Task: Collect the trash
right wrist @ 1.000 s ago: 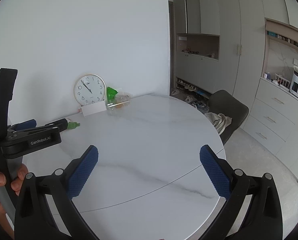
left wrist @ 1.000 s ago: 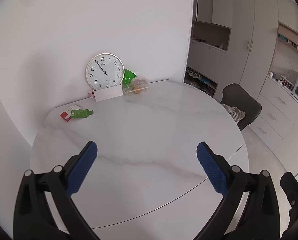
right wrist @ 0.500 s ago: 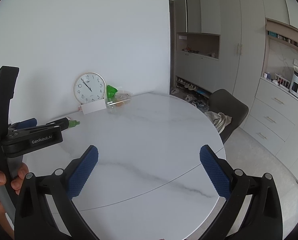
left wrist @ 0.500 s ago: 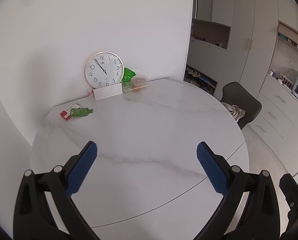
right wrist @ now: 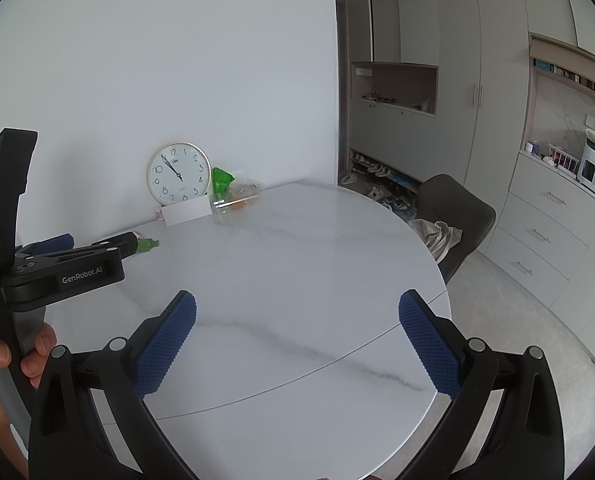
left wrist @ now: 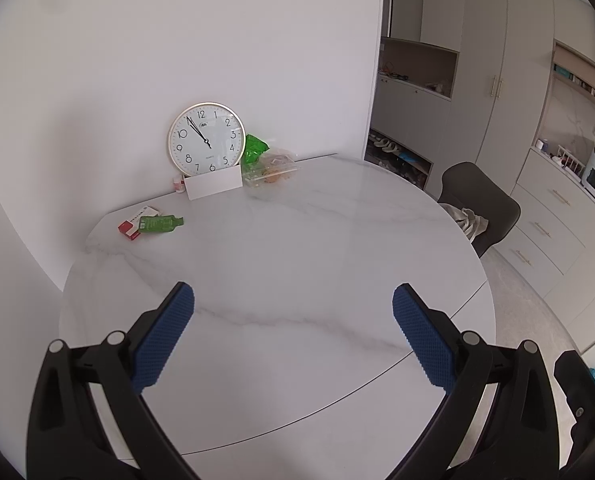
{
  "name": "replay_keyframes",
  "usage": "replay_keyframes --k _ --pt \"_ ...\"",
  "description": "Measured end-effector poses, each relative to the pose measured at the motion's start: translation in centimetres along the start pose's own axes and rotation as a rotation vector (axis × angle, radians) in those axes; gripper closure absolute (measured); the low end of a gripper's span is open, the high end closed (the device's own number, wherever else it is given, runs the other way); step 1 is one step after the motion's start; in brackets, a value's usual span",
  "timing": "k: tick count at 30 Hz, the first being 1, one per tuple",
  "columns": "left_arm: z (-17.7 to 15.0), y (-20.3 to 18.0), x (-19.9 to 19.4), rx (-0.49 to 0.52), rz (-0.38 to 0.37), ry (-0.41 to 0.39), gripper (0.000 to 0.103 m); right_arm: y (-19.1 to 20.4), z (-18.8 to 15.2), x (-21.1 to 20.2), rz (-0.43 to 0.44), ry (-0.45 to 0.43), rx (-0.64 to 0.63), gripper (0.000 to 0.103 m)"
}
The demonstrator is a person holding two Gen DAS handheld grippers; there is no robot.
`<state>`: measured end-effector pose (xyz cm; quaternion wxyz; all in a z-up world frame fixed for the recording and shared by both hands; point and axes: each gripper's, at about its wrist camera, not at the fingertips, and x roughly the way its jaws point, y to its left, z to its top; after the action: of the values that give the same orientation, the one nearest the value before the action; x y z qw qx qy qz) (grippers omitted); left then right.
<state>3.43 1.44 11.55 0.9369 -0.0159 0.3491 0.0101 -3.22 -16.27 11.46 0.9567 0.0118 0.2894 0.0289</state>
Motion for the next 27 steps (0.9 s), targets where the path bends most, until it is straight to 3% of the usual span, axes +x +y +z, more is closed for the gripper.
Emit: replay_keyframes --k 27 --pt "-0.16 -0.4 0.24 0.01 0.009 0.005 0.008 -0.14 -0.35 0.12 -0.005 0.012 -0.01 0.002"
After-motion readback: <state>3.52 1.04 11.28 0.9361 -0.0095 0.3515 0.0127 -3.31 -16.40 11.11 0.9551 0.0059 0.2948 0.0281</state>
